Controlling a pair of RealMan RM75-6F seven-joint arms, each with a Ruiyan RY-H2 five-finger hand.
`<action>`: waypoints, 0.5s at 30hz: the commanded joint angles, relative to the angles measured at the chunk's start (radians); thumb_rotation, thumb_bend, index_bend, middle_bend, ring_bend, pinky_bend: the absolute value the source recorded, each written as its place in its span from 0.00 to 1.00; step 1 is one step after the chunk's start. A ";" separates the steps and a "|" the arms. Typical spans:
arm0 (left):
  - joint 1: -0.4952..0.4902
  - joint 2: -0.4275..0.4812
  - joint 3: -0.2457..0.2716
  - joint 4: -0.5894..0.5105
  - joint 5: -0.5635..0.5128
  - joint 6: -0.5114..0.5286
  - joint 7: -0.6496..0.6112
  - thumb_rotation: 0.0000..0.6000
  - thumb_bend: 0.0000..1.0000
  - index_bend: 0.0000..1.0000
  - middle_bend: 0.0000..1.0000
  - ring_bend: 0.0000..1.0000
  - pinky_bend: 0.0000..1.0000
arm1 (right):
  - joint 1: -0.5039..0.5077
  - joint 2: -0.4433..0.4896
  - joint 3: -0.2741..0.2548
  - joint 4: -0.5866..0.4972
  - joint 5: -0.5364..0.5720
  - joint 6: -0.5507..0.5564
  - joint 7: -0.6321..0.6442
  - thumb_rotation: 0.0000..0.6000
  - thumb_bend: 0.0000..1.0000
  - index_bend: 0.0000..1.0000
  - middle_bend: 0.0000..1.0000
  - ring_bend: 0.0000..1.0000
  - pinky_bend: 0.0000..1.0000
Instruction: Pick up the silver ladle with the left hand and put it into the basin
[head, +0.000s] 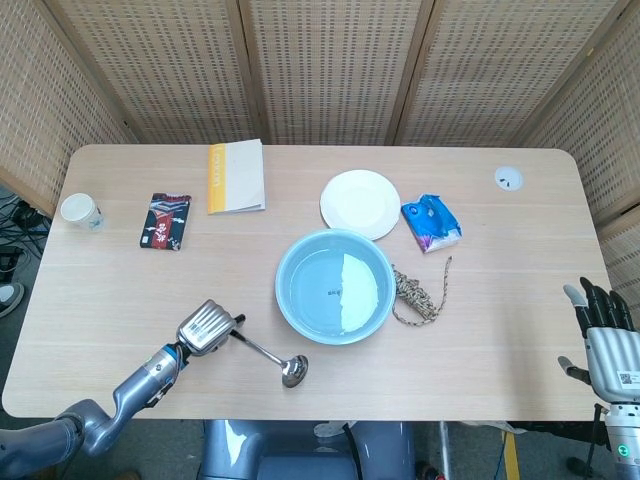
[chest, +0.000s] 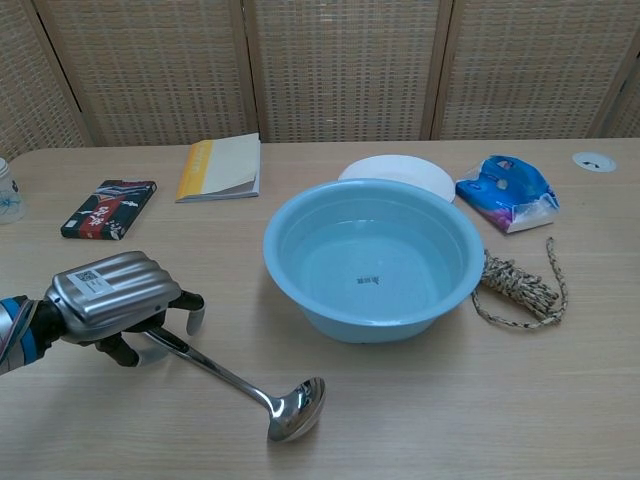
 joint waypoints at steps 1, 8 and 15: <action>-0.003 -0.012 0.001 0.012 -0.007 -0.006 0.004 1.00 0.36 0.43 1.00 1.00 1.00 | 0.000 0.001 -0.001 0.001 0.001 -0.002 0.002 1.00 0.00 0.00 0.00 0.00 0.00; -0.005 -0.034 0.009 0.032 -0.001 0.011 -0.012 1.00 0.36 0.44 1.00 1.00 1.00 | 0.002 0.001 -0.001 0.003 0.002 -0.005 0.005 1.00 0.00 0.00 0.00 0.00 0.00; -0.008 -0.047 0.016 0.047 -0.005 0.010 -0.012 1.00 0.36 0.46 1.00 1.00 1.00 | 0.003 -0.001 -0.002 0.005 0.002 -0.007 0.005 1.00 0.00 0.00 0.00 0.00 0.00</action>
